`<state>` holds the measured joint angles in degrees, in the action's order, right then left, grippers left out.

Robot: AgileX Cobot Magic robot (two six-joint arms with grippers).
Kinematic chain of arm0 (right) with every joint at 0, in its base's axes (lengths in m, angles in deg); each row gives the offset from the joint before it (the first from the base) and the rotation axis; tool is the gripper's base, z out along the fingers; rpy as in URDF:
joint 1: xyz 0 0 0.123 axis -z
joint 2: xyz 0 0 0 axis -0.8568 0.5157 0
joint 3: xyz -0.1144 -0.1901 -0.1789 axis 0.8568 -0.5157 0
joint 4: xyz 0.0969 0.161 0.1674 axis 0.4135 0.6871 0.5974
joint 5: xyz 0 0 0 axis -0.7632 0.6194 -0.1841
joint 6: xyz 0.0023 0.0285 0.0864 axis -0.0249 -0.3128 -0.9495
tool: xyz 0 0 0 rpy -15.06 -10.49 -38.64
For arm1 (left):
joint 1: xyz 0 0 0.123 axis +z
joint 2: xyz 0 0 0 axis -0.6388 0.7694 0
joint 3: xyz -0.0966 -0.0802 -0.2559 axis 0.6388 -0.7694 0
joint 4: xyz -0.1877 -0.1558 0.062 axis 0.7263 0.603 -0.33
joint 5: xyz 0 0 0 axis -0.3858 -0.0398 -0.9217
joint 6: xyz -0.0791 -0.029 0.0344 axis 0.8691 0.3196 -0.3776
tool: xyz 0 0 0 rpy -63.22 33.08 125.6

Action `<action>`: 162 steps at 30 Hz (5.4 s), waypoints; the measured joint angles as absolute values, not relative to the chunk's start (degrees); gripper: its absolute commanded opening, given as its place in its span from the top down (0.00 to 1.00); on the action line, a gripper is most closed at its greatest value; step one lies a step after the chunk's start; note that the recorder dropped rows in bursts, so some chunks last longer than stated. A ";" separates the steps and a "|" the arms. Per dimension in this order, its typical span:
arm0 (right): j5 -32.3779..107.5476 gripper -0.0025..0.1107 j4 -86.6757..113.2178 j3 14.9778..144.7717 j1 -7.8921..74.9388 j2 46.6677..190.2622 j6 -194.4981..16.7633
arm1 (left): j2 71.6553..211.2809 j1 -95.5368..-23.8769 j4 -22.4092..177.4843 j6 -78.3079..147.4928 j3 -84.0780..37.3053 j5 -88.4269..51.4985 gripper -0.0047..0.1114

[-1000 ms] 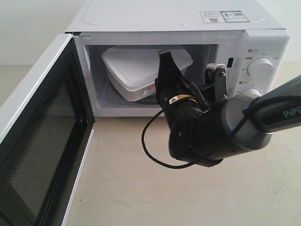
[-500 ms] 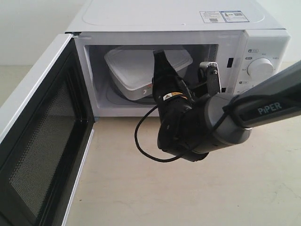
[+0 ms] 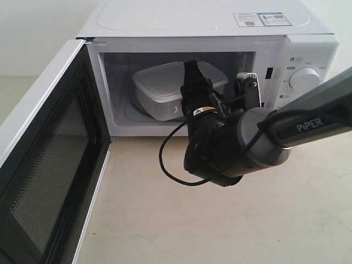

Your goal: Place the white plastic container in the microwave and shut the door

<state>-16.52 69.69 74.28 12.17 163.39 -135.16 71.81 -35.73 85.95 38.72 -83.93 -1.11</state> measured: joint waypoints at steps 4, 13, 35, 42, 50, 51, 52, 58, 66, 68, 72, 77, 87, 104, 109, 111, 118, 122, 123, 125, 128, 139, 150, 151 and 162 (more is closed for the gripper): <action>-16.74 0.45 69.69 74.28 12.17 163.39 -135.16 | 71.81 -35.73 85.95 38.72 -83.93 -1.11 0.92; -14.46 0.45 69.69 73.15 11.94 163.26 -134.94 | 71.81 -35.73 85.95 38.72 -83.93 -1.11 0.92; 8.13 0.45 48.15 46.60 8.47 143.21 -87.38 | 71.81 -35.73 85.95 38.72 -83.93 -1.11 0.92; 1.97 0.89 46.04 44.49 6.10 142.27 -85.12 | 71.81 -35.73 85.95 38.72 -83.93 -1.11 0.92; -11.19 0.98 39.94 44.45 5.90 143.71 -79.84 | 71.81 -35.73 85.95 38.72 -83.93 -1.11 0.92; -12.72 0.98 39.34 44.45 5.90 144.34 -79.49 | 71.81 -35.73 85.95 38.72 -83.93 -1.11 0.92; -14.10 0.98 39.09 44.45 5.90 145.10 -79.33 | 71.81 -35.73 85.95 38.72 -83.93 -1.11 0.92; -18.61 0.98 39.00 45.53 5.90 150.07 -79.12 | 71.81 -35.73 85.95 38.72 -83.93 -1.11 0.92; -19.89 0.98 40.87 51.47 5.90 155.34 -78.87 | 71.81 -35.73 85.95 38.72 -83.93 -1.11 0.92; -20.14 0.98 42.44 52.85 5.90 156.59 -78.17 | 71.81 -35.73 85.95 38.72 -83.93 -1.11 0.92; -19.98 0.98 44.74 55.68 5.90 158.90 -76.96 | 71.81 -35.73 85.95 38.72 -83.93 -1.11 0.92; -19.03 0.98 45.39 59.15 7.06 160.96 -76.27 | 71.81 -35.73 85.95 38.72 -83.93 -1.11 0.92; -16.80 0.98 46.60 67.04 9.31 164.93 -76.13 | 71.81 -35.73 85.95 38.72 -83.93 -1.11 0.92; -9.67 0.98 48.80 80.93 14.33 172.39 -72.63 | 71.81 -35.73 85.95 38.72 -83.93 -1.11 0.92; -7.14 0.98 48.84 84.24 15.41 173.25 -71.38 | 71.81 -35.73 85.95 38.72 -83.93 -1.11 0.92; -6.80 0.98 48.84 85.35 15.55 173.33 -71.25 | 71.81 -35.73 85.95 38.72 -83.93 -1.11 0.92; -5.14 0.98 48.84 86.66 15.73 173.33 -71.16 | 71.81 -35.73 85.95 38.72 -83.93 -1.11 0.92; -3.72 0.98 49.07 86.66 15.52 173.33 -71.04 | 71.81 -35.73 85.95 38.72 -83.93 -1.11 0.92; -3.63 0.98 49.24 86.70 15.37 173.33 -70.93 | 71.81 -35.73 85.95 38.72 -83.93 -1.11 0.92; -3.63 0.98 50.49 86.82 14.88 173.33 -70.14 | 71.81 -35.73 85.95 38.72 -83.93 -1.11 0.92; -3.75 0.98 53.48 86.55 13.79 172.75 -68.87 | 71.81 -35.73 85.95 38.72 -83.93 -1.11 0.92; -8.33 0.98 56.12 67.62 9.11 160.64 -66.44 | 71.81 -35.73 85.95 38.72 -83.93 -1.11 0.92; 9.42 0.98 62.21 49.97 2.51 137.08 -60.90 | 71.81 -35.73 85.95 38.72 -83.93 -1.11 0.92; 13.69 0.98 62.61 49.39 2.51 134.85 -59.44 | 71.81 -35.73 85.95 38.72 -83.93 -1.11 0.92; 49.95 0.98 62.74 48.59 2.48 115.50 -57.46 | 71.81 -35.73 85.95 38.72 -83.93 -1.11 0.92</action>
